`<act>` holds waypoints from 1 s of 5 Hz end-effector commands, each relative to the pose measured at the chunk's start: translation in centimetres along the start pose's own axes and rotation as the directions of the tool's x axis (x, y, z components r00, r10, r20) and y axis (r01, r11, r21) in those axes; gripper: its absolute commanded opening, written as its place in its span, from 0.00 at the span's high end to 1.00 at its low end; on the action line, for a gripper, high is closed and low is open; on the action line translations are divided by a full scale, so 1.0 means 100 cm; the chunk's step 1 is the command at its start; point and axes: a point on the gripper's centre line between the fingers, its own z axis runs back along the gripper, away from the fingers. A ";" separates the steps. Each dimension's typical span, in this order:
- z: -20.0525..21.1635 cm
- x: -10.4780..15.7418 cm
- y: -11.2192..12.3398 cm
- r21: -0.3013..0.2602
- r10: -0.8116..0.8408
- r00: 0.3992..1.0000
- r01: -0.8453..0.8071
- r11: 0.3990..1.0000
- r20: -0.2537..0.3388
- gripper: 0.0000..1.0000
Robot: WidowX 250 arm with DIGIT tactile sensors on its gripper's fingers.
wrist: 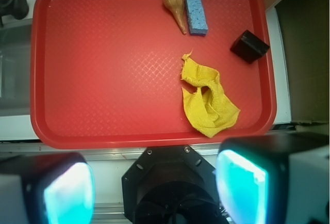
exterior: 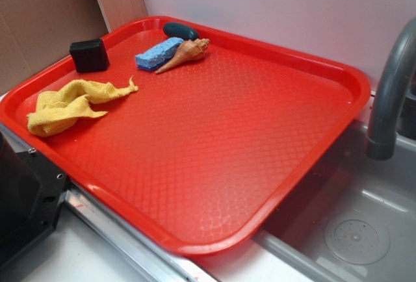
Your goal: Grab the black box.
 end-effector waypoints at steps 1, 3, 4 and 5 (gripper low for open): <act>0.000 0.000 0.000 0.000 0.000 1.000 0.000 1.000 0.000 0.00; -0.063 0.036 0.067 0.021 0.333 0.937 -0.333 0.943 -0.103 0.00; -0.078 0.044 0.094 0.048 0.452 0.890 -0.450 0.892 -0.060 0.00; -0.084 0.056 0.109 0.068 0.544 0.839 -0.541 0.838 -0.029 0.00</act>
